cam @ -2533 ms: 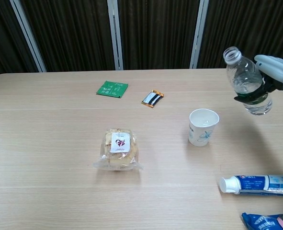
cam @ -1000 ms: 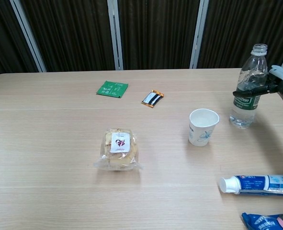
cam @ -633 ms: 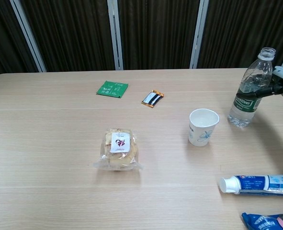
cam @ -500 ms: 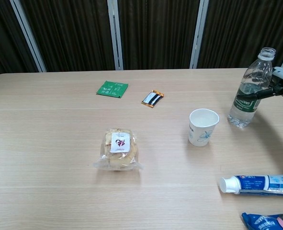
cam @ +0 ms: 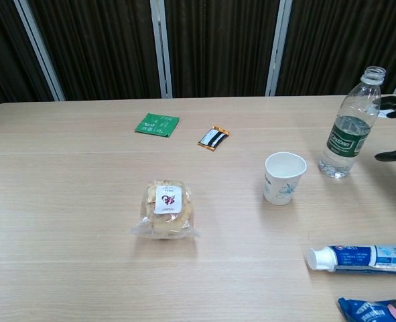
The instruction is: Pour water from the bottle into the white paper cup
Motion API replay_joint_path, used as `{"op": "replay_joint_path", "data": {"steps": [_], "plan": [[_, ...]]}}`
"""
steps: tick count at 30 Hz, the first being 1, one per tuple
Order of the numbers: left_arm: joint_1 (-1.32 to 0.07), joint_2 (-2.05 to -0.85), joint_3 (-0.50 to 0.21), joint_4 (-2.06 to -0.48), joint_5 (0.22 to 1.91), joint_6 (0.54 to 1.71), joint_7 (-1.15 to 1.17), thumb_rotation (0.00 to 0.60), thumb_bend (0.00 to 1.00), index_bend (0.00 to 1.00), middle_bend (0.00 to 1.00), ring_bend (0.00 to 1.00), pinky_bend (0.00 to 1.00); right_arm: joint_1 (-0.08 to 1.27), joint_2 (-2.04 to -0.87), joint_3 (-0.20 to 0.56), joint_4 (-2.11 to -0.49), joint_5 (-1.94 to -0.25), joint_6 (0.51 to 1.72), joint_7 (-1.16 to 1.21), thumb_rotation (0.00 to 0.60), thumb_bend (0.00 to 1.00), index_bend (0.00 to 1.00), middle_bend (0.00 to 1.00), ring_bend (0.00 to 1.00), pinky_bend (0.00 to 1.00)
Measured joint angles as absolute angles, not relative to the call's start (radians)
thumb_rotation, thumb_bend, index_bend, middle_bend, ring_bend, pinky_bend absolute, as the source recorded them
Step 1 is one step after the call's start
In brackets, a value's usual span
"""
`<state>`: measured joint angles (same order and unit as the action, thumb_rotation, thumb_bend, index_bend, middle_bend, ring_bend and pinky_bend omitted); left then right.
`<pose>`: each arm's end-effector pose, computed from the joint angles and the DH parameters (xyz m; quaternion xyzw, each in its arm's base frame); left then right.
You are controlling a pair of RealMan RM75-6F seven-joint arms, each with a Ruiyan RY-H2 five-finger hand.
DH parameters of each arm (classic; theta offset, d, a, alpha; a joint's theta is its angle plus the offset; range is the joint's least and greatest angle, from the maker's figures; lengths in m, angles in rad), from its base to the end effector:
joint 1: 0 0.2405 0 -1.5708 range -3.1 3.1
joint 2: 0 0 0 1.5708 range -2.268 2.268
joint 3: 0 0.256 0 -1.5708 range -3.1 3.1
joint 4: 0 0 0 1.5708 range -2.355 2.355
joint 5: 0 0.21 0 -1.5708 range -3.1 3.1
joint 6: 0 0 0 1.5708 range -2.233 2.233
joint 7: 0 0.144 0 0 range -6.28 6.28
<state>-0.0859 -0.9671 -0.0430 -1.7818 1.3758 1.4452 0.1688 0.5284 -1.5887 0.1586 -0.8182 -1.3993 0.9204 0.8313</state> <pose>-0.3060 0.1768 0.1909 -0.5973 -0.3835 -0.3087 0.6332 -0.3335 -0.3610 0.0489 0.5097 -0.5960 0.4626 0.4135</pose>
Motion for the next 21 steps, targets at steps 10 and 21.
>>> {"op": "replay_joint_path", "data": {"steps": [10, 21], "plan": [[-0.051, -0.941, -0.029, -1.791, 1.466, 1.524, 0.112, 0.600, 0.00, 0.00, 0.00, 0.00, 0.00, 0.334, -1.361, 0.122, -1.161, -1.383, 1.156, 0.630, 0.600, 0.00, 0.00, 0.00, 0.00, 0.00], [-0.036, -0.947, -0.014, -1.772, 1.522, 1.552, 0.097, 0.600, 0.00, 0.00, 0.00, 0.00, 0.00, 0.171, -1.173, 0.068, -1.500, -1.497, 1.469, 0.273, 0.600, 0.00, 0.00, 0.00, 0.00, 0.00]]}}
